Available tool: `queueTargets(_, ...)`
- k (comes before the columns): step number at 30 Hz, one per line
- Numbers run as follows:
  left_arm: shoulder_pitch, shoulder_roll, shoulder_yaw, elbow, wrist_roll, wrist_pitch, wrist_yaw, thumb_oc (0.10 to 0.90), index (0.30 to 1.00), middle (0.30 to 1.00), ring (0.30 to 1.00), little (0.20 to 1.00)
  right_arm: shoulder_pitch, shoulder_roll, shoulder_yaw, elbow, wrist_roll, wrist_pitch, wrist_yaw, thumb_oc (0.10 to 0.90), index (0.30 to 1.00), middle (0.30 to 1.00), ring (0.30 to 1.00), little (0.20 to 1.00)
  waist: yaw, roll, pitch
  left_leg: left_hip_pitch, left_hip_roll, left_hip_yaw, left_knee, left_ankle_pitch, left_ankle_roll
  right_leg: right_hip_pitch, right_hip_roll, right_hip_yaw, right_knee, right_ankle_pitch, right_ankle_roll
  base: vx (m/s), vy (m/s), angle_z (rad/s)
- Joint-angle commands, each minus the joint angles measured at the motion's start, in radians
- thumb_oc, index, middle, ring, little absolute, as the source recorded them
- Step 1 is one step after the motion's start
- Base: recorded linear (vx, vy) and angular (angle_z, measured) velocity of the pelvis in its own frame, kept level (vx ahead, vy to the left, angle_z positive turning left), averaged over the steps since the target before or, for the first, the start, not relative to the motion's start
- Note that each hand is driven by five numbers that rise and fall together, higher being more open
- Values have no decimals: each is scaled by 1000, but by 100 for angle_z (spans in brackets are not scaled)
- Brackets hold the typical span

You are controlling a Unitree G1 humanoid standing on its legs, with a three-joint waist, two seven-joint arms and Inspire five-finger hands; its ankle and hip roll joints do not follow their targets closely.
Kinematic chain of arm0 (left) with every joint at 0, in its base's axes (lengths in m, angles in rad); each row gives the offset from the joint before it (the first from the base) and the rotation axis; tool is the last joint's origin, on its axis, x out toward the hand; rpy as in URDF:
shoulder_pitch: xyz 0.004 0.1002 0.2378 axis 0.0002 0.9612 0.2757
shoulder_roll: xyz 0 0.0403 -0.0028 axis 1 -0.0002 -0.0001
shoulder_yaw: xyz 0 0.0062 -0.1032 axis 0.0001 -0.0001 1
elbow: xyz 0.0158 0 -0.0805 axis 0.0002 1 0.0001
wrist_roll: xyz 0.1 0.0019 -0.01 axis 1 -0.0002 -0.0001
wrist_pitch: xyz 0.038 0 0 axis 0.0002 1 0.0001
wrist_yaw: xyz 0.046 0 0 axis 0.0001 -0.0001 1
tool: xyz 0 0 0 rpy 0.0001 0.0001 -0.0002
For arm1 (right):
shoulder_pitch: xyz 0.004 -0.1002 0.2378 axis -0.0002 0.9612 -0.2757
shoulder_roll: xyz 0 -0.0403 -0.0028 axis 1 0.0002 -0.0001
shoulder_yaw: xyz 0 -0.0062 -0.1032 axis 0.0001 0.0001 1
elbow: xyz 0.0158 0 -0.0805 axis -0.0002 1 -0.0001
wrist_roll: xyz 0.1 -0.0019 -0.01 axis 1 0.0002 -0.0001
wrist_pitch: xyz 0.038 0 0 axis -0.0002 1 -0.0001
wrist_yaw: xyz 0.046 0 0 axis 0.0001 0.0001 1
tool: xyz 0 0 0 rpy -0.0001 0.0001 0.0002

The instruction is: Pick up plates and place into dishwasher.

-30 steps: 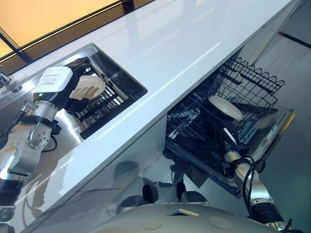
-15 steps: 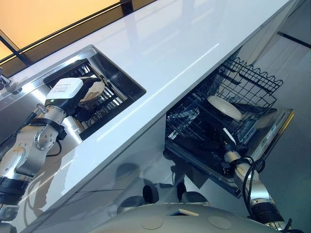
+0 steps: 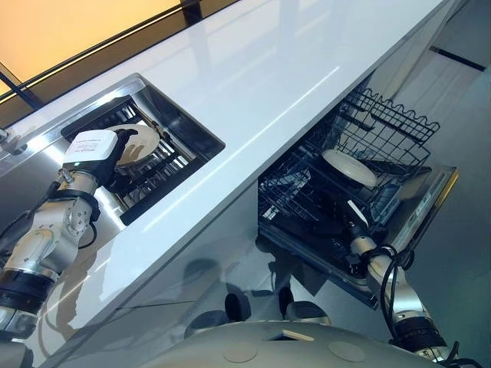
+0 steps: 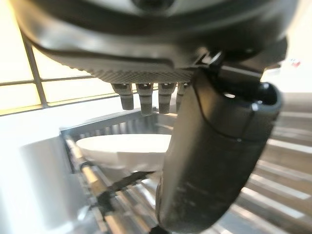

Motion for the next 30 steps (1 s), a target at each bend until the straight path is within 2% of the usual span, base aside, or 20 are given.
queueTargets(1,-202,17,24,67,80,80,114,800,900,900,900,900,-63,-87,11,-50,7,-55,11,800,900,900,900,900,-25,31,3,0,-47,-28,16,-116,29,-62,63,-34,166,-164,35,44,51,-6)
queueTargets(10,-275,18,-59,180,132,140,96,800,900,900,900,900,-71,-118,21,-53,17,-51,26,800,900,900,900,900,-43,27,16,-10,-51,-15,29,-122,37,-81,65,-11,182,-161,39,37,54,-7)
queueTargets(13,-294,15,-80,207,135,146,124,800,900,900,900,900,-70,-125,24,-50,22,-53,34,800,900,900,900,900,-49,27,17,-11,-53,-12,30,-124,39,-85,65,-4,185,-160,40,39,48,-12)
queueTargets(17,-321,-5,-102,242,103,139,217,800,900,900,900,900,-64,-125,35,-40,24,-66,47,800,900,900,900,900,-58,24,15,-11,-55,-7,29,-126,40,-89,65,6,185,-158,42,28,42,-7)
queueTargets(24,-365,-34,-147,296,100,146,268,800,900,900,900,900,-72,-128,51,-51,47,-78,40,800,900,900,900,900,-67,21,18,-13,-54,1,29,-126,43,-100,67,19,192,-154,44,2,5,0)
queueTargets(25,-369,-35,-154,302,96,150,274,484,629,629,629,584,-76,-128,51,-54,52,-80,37,800,900,900,900,900,-67,20,18,-13,-54,2,28,-126,43,-101,67,21,192,-154,45,0,0,0)
queueTargets(26,-375,-40,-158,311,106,158,279,427,580,580,580,527,-78,-130,50,-59,63,-85,35,800,900,900,900,900,-69,19,18,-13,-54,3,27,-126,43,-101,67,23,192,-153,45,0,0,0)
queueTargets(27,-377,-38,-159,318,106,156,280,300,472,472,472,400,-77,-130,48,-59,66,-88,36,800,900,900,900,900,-69,19,18,-13,-54,3,27,-126,43,-101,67,23,191,-153,45,0,0,0)
queueTargets(29,-378,-33,-161,330,107,162,286,100,300,300,300,200,-76,-128,40,-65,77,-99,35,800,900,900,900,900,-71,20,15,-11,-55,4,24,-125,43,-100,68,24,189,-152,46,-17,-6,-1)
queueTargets(30,-377,-30,-158,334,116,168,286,100,300,300,300,200,-75,-124,39,-73,77,-99,34,800,900,900,900,900,-71,20,13,-11,-54,5,23,-125,42,-99,68,24,187,-151,46,-47,-16,-2)
